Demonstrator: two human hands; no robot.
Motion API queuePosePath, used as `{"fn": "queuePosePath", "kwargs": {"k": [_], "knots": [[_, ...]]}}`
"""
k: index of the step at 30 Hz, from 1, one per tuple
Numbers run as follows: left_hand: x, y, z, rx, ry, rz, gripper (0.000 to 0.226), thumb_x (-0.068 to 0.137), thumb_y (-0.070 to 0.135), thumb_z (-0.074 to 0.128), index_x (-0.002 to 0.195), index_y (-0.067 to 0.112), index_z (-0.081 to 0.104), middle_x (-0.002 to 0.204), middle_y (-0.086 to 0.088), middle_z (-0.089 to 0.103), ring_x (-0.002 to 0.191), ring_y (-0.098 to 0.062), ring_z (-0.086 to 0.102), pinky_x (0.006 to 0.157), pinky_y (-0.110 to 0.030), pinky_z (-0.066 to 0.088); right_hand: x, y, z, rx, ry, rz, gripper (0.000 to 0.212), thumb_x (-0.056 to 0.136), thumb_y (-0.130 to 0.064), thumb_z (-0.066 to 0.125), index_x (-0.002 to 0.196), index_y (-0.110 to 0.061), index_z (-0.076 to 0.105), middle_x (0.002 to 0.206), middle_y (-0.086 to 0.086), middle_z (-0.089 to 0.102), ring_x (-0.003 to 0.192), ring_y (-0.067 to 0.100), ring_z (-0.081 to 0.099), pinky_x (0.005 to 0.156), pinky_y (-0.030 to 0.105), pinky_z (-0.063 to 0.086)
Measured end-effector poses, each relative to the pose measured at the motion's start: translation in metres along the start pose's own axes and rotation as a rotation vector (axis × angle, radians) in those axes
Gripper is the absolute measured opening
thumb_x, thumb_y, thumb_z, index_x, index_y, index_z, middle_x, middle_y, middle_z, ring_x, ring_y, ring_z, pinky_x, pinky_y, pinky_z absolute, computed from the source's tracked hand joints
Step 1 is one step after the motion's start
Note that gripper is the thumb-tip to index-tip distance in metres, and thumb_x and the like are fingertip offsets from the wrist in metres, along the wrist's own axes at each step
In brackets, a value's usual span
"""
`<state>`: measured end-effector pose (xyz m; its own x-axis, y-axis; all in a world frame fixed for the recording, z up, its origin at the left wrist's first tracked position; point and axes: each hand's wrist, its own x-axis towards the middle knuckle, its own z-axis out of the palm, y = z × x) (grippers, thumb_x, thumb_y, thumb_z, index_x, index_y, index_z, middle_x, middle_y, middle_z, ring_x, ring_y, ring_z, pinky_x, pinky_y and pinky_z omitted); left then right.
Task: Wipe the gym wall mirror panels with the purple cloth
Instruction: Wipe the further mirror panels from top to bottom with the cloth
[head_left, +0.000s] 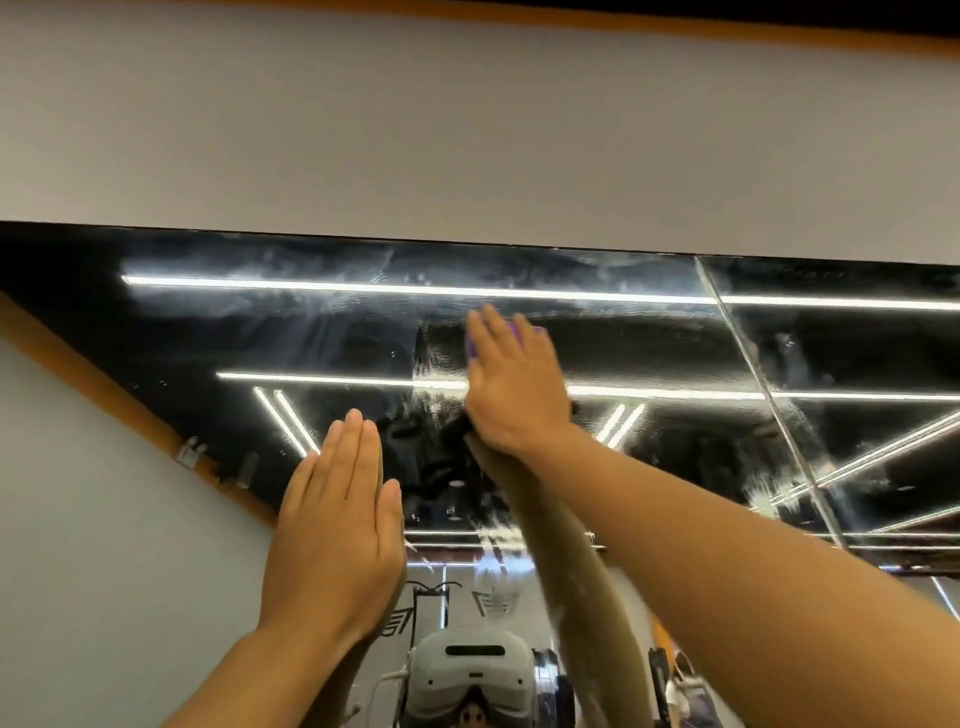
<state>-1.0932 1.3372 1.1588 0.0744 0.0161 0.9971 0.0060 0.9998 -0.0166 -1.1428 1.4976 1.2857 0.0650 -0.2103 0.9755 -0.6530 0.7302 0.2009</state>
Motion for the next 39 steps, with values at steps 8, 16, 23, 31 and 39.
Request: {"fn": "queuePosePath", "kwargs": {"k": [8, 16, 23, 31, 39], "knots": [[-0.003, -0.019, -0.005, 0.013, -0.037, 0.080, 0.064, 0.095, 0.053, 0.007, 0.154, 0.029, 0.008, 0.163, 0.016, 0.005, 0.144, 0.017, -0.014, 0.115, -0.008, -0.013, -0.016, -0.038, 0.017, 0.042, -0.037, -0.207, 0.055, 0.110, -0.029, 0.026, 0.162, -0.025, 0.010, 0.170, -0.003, 0.005, 0.156, 0.020, -0.003, 0.126, 0.037, -0.007], [-0.004, -0.024, -0.002, 0.028, -0.027, 0.116, 0.062, 0.098, 0.051, 0.010, 0.155, 0.026, 0.011, 0.163, 0.014, 0.009, 0.147, 0.013, -0.009, 0.117, -0.010, -0.011, -0.055, 0.114, -0.036, 0.030, 0.068, 0.185, 0.055, 0.109, -0.026, 0.030, 0.162, -0.018, 0.015, 0.170, 0.003, 0.010, 0.156, 0.021, 0.006, 0.125, 0.034, -0.001], [-0.005, -0.021, -0.001, 0.035, -0.021, 0.113, 0.062, 0.100, 0.048, 0.013, 0.155, 0.018, 0.016, 0.163, 0.008, 0.015, 0.151, 0.000, 0.004, 0.118, -0.011, -0.010, -0.087, 0.157, -0.047, -0.004, 0.119, 0.378, 0.055, 0.108, -0.026, 0.030, 0.161, -0.014, 0.018, 0.169, 0.006, 0.016, 0.155, 0.024, 0.010, 0.127, 0.042, 0.005], [-0.007, -0.023, 0.002, 0.007, -0.014, 0.094, 0.064, 0.099, 0.048, 0.013, 0.157, 0.022, 0.014, 0.165, 0.009, 0.011, 0.152, 0.001, 0.001, 0.118, -0.011, -0.010, -0.051, 0.021, -0.009, 0.080, 0.078, 0.193, 0.057, 0.110, -0.027, 0.026, 0.162, -0.019, 0.006, 0.170, -0.002, 0.002, 0.156, 0.023, -0.004, 0.126, 0.037, -0.006], [-0.007, -0.024, -0.001, -0.025, -0.006, 0.105, 0.066, 0.097, 0.045, 0.016, 0.156, 0.015, 0.022, 0.163, 0.006, 0.019, 0.152, -0.005, 0.011, 0.118, -0.011, -0.006, -0.047, -0.059, 0.025, 0.091, -0.031, -0.132, 0.057, 0.110, -0.029, 0.027, 0.162, -0.022, 0.007, 0.170, -0.003, 0.001, 0.156, 0.019, -0.007, 0.125, 0.035, -0.009]]}}
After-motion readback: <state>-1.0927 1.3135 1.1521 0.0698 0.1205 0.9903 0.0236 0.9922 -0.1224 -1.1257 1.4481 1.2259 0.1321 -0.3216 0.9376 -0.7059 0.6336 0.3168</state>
